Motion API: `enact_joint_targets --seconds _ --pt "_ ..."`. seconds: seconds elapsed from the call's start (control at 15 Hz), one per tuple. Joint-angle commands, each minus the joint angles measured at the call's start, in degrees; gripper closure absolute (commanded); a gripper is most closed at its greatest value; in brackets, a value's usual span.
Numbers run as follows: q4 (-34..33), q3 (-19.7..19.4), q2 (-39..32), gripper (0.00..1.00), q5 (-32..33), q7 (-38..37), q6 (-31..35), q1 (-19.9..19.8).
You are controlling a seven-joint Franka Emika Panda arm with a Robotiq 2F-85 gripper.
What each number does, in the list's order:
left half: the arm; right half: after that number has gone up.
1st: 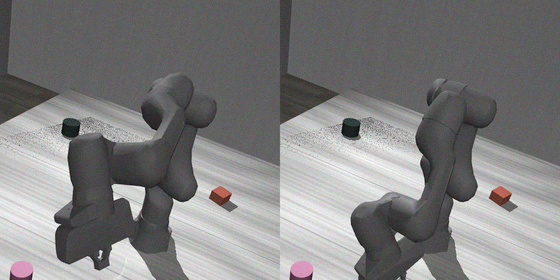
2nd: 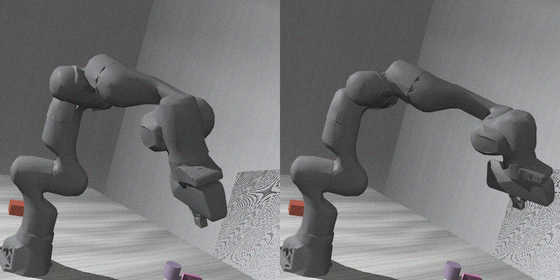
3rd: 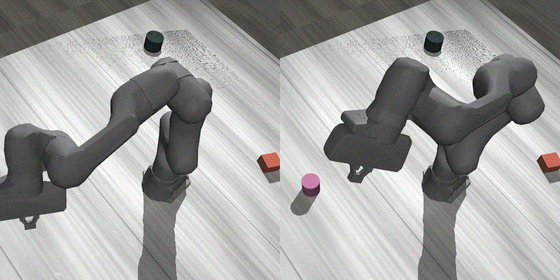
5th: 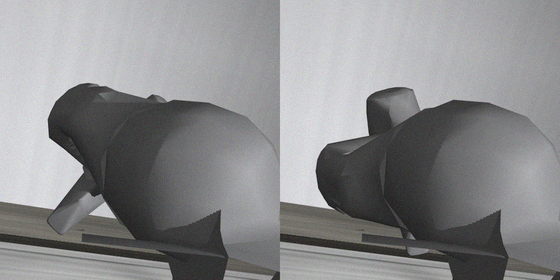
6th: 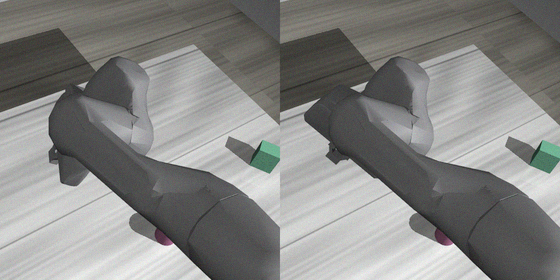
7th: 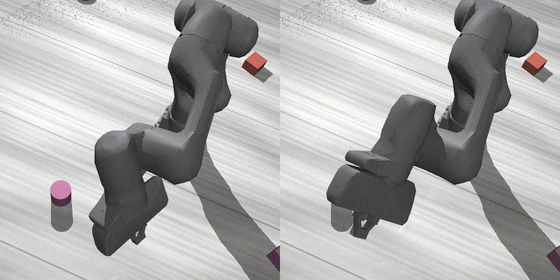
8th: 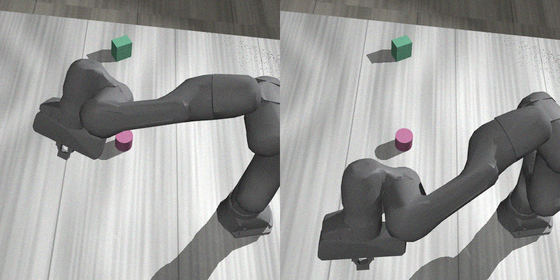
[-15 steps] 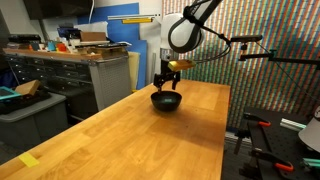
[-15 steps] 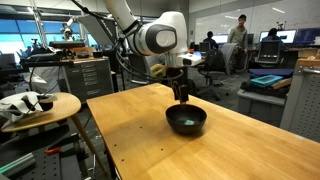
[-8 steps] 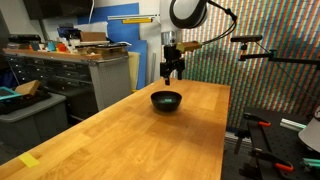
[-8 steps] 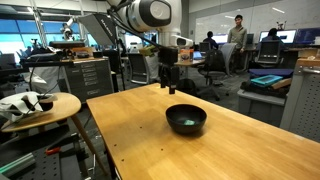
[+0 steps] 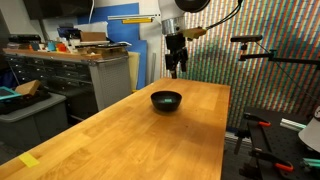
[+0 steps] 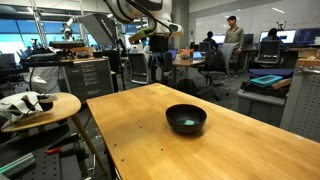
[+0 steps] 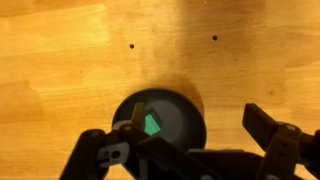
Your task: Put the block in the bowl
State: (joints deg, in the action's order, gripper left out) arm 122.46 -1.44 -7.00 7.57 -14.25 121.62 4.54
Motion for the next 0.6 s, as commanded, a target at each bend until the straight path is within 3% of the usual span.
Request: enact_joint_targets --seconds 0.0,0.53 --pt "0.2 1.1 0.6 0.00 0.4 0.0 -0.3 -0.6" --pt "1.1 1.4 1.6 0.00 0.6 0.1 -0.5 -0.5"
